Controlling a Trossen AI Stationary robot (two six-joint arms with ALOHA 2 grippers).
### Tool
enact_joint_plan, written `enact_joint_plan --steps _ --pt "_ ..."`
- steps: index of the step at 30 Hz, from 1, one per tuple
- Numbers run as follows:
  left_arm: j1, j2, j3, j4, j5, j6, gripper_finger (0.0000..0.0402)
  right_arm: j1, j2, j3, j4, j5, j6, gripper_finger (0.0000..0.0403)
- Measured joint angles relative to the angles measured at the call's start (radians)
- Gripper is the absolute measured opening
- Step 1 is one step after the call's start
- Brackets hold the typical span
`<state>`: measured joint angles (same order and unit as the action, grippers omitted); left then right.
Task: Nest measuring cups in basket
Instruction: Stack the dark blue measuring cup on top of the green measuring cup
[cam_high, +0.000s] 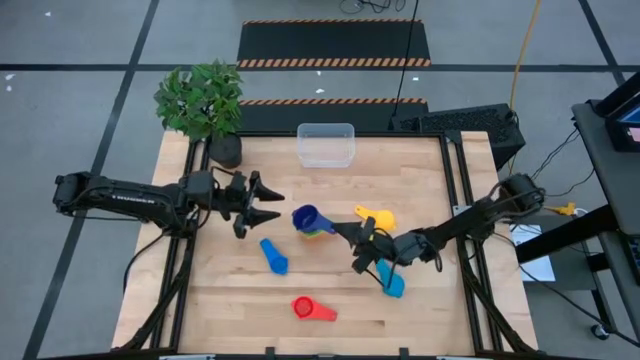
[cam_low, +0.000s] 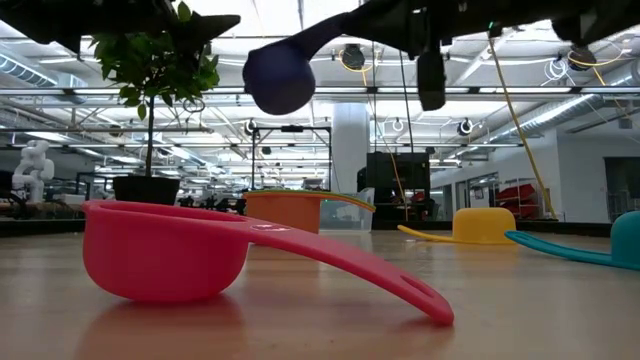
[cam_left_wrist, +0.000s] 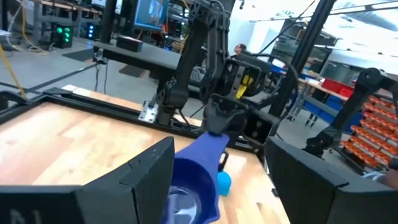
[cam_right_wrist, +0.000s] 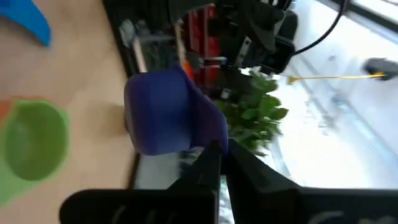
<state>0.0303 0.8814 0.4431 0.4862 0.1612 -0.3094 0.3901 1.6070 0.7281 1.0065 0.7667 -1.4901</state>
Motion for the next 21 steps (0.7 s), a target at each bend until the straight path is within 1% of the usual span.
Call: enact_joint_plan --steps 4,8,11,16,21 --pt "0.000 0.000 0.000 -0.011 -0.026 0.017 0.0255 -0.018 -0.104 0.000 -0.208 -0.133 0.199 0.0000" --pt "0.000 0.000 0.000 -0.016 -0.031 0.019 0.0255 -0.045 -0.179 -0.001 -0.324 -0.230 0.299 0.0000" --pt "0.000 0.000 0.000 -0.020 -0.031 0.019 0.0255 -0.067 -0.214 -0.018 -0.338 -0.298 0.320 0.0000" --pt "0.000 0.000 0.000 -0.023 -0.032 0.020 0.0255 -0.113 -0.267 -0.052 -0.323 -0.378 0.373 0.0000" --pt "0.001 0.003 0.000 -0.032 -0.032 0.027 0.0255 -0.159 -0.294 -0.085 -0.328 -0.379 0.444 0.0000"
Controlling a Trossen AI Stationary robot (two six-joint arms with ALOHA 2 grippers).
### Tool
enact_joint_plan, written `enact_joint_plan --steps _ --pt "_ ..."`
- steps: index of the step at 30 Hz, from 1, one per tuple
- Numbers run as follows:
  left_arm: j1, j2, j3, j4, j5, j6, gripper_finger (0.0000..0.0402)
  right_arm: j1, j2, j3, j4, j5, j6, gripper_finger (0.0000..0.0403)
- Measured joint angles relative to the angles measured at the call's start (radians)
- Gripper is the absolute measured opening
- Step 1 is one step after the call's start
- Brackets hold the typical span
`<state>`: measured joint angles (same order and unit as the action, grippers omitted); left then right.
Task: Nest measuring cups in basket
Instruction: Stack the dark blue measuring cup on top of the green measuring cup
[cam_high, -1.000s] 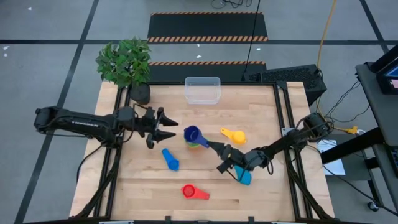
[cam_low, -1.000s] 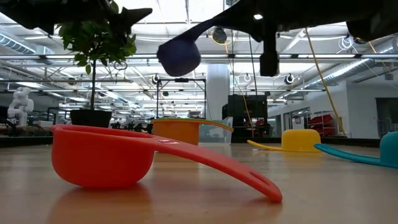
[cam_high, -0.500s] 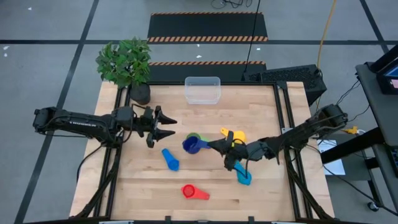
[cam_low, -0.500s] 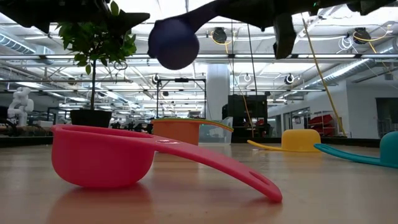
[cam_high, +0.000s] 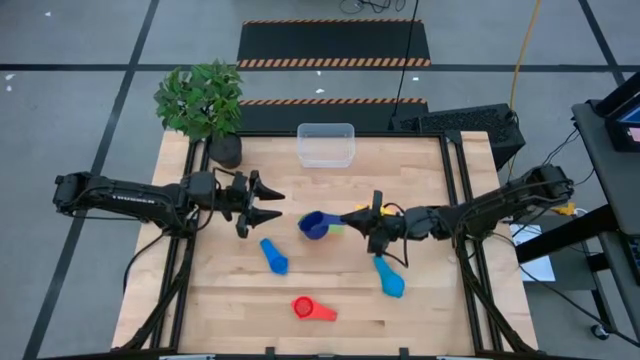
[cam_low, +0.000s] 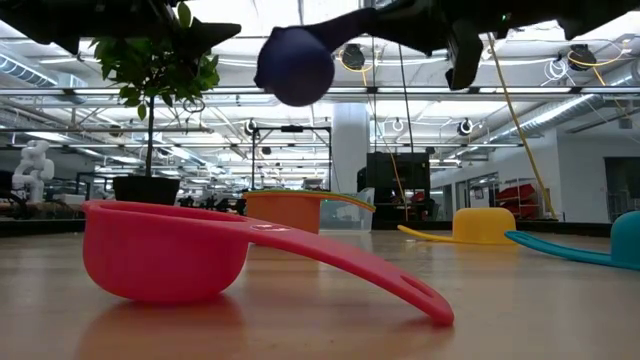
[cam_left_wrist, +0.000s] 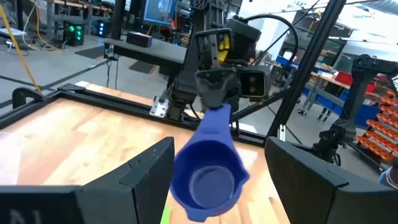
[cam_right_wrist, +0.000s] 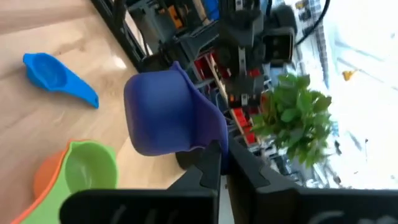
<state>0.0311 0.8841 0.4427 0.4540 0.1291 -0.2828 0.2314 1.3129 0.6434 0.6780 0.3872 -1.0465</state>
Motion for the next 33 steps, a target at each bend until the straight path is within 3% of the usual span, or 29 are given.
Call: enact_joint_plan --steps 15,21,33 --pt "0.001 0.000 0.000 -0.041 -0.060 0.067 0.0255 -0.080 0.008 -0.028 0.016 -0.257 0.118 0.0000" --pt "0.001 0.000 0.000 -0.042 -0.060 0.071 0.0255 -0.082 0.077 -0.028 0.067 -0.207 0.092 0.0000" --pt "0.001 0.000 0.000 -0.042 -0.060 0.060 0.0255 -0.134 0.260 -0.028 0.261 -0.201 0.012 0.0000"
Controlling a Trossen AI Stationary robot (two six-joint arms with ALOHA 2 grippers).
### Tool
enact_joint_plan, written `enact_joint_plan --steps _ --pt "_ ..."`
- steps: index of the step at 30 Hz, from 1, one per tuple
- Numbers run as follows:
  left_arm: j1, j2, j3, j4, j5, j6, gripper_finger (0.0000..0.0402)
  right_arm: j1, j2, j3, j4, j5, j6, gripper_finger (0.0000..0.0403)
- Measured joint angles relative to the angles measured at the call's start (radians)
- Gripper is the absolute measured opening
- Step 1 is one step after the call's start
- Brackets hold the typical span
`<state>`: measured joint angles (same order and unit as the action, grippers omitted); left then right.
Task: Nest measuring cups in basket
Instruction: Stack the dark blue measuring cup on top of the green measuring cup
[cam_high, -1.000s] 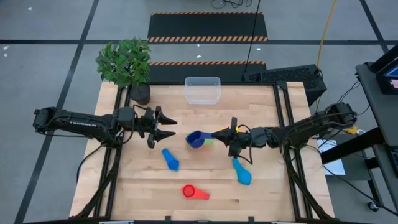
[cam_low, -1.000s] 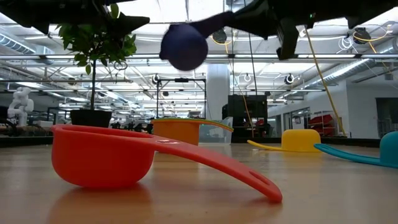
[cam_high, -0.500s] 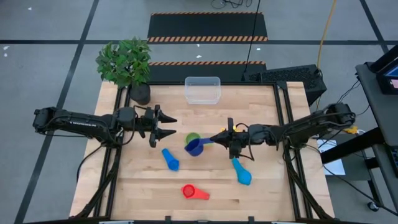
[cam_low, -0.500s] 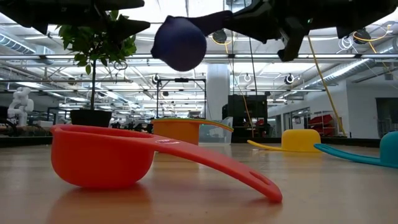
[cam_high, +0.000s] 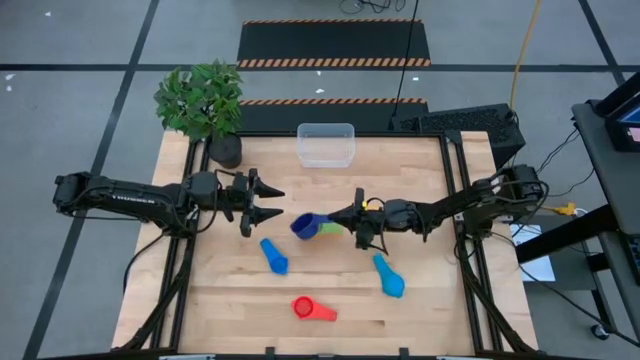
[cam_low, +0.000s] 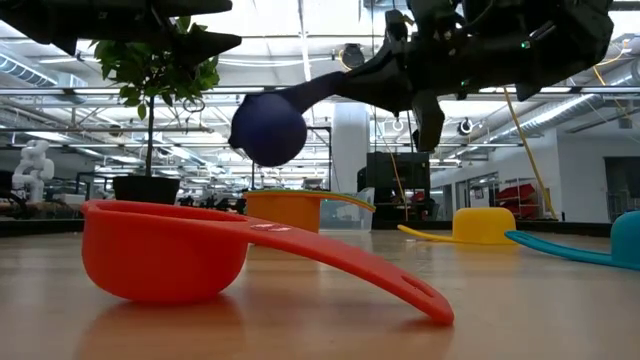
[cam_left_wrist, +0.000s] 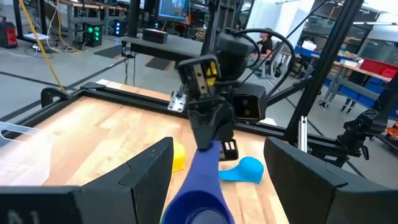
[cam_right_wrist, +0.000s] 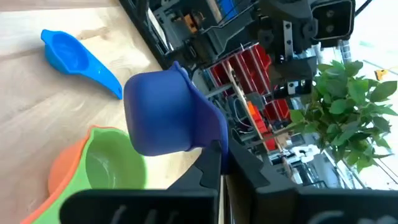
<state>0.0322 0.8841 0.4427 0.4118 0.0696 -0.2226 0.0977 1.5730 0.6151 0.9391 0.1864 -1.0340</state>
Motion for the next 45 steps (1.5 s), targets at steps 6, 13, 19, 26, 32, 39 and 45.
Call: enact_joint_plan --steps 6,13,19,26,32,39,45 --pt "0.000 0.000 0.000 -0.002 0.001 0.001 0.0255 -0.030 0.000 0.000 -0.044 -0.008 0.025 0.0000" --pt "0.000 0.000 0.000 -0.001 0.001 0.000 0.0255 -0.065 0.002 0.000 -0.079 -0.033 0.085 0.0000" --pt "0.000 0.000 0.000 0.002 0.001 0.000 0.0255 -0.074 0.002 0.000 -0.110 -0.034 0.087 0.0000" --pt "0.000 0.000 0.000 0.003 0.002 -0.003 0.0255 -0.079 0.002 0.000 -0.115 -0.034 0.106 0.0006" --pt "0.000 0.000 0.000 0.003 0.004 -0.003 0.0255 -0.079 0.002 0.000 -0.122 -0.034 0.106 0.0020" --pt "0.000 0.000 0.000 0.003 0.004 -0.003 0.0255 -0.079 0.002 0.000 -0.123 -0.035 0.106 0.0024" --pt "0.000 0.000 0.000 0.003 0.003 -0.003 0.0255 -0.079 0.001 0.000 -0.146 -0.042 0.105 0.0025"
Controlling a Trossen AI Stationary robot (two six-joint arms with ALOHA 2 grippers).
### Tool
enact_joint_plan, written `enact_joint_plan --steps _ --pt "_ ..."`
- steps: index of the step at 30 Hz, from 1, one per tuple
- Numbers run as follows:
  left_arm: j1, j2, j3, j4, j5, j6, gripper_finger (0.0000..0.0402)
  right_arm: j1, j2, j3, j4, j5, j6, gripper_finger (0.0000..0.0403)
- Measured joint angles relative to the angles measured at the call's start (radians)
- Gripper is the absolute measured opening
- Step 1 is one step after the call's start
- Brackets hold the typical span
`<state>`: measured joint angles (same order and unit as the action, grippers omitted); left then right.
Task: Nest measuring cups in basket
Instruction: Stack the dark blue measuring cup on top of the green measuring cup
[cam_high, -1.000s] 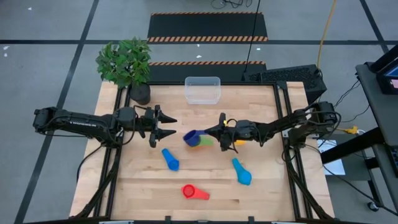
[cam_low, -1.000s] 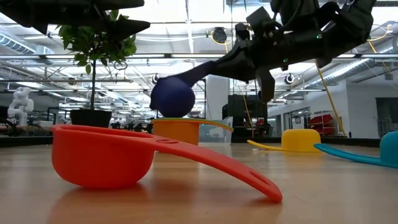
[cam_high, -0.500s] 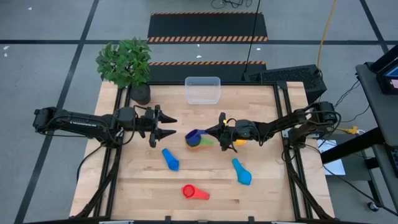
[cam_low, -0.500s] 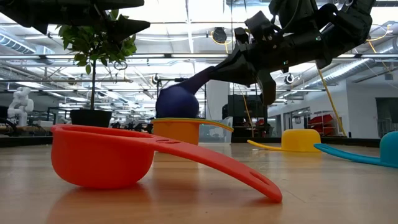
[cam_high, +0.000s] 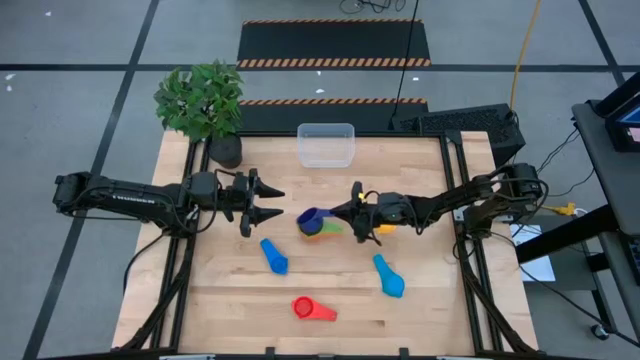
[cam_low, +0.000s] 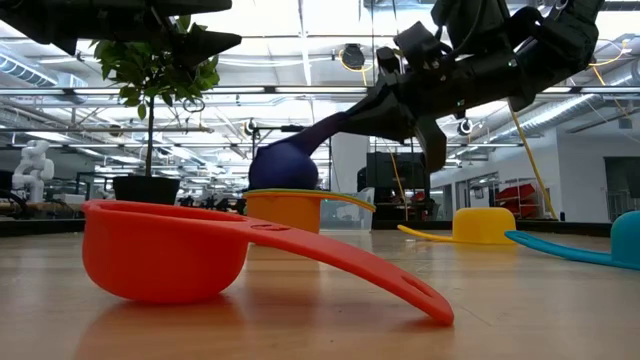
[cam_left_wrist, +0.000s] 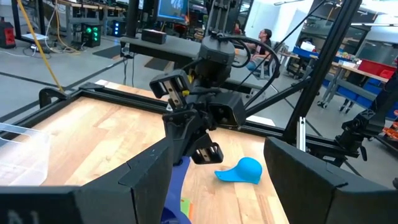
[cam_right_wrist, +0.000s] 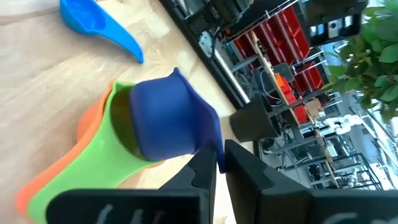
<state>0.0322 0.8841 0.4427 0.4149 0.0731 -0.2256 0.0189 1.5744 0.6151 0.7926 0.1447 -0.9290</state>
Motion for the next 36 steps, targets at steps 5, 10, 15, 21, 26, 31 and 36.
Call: enact_joint_plan --steps 5,10,15,21,26,31,36 --pt "0.000 0.000 0.000 0.000 0.000 0.000 0.0255 0.000 0.000 0.000 -0.029 -0.020 -0.010 0.0025" --pt "0.000 0.000 0.000 0.000 0.000 -0.012 0.0255 0.000 0.000 0.000 -0.037 -0.020 -0.007 0.0033" --pt "0.000 0.000 0.000 0.000 0.000 -0.018 0.0255 0.000 0.000 0.000 -0.039 -0.019 0.004 0.0073" --pt "0.000 0.000 0.000 0.000 0.000 -0.018 0.0255 0.000 0.000 0.000 -0.042 -0.019 0.015 0.0130" --pt "0.000 0.000 0.000 0.000 0.000 -0.021 0.0255 0.000 0.000 0.000 -0.044 -0.018 0.114 0.0159" --pt "0.000 0.000 0.000 0.000 0.005 -0.042 0.0255 0.000 0.000 0.000 -0.045 -0.019 0.196 0.0172" --pt "0.000 0.000 0.000 0.000 0.005 -0.045 0.0255 0.000 -0.001 0.000 -0.062 -0.019 0.275 0.0174"
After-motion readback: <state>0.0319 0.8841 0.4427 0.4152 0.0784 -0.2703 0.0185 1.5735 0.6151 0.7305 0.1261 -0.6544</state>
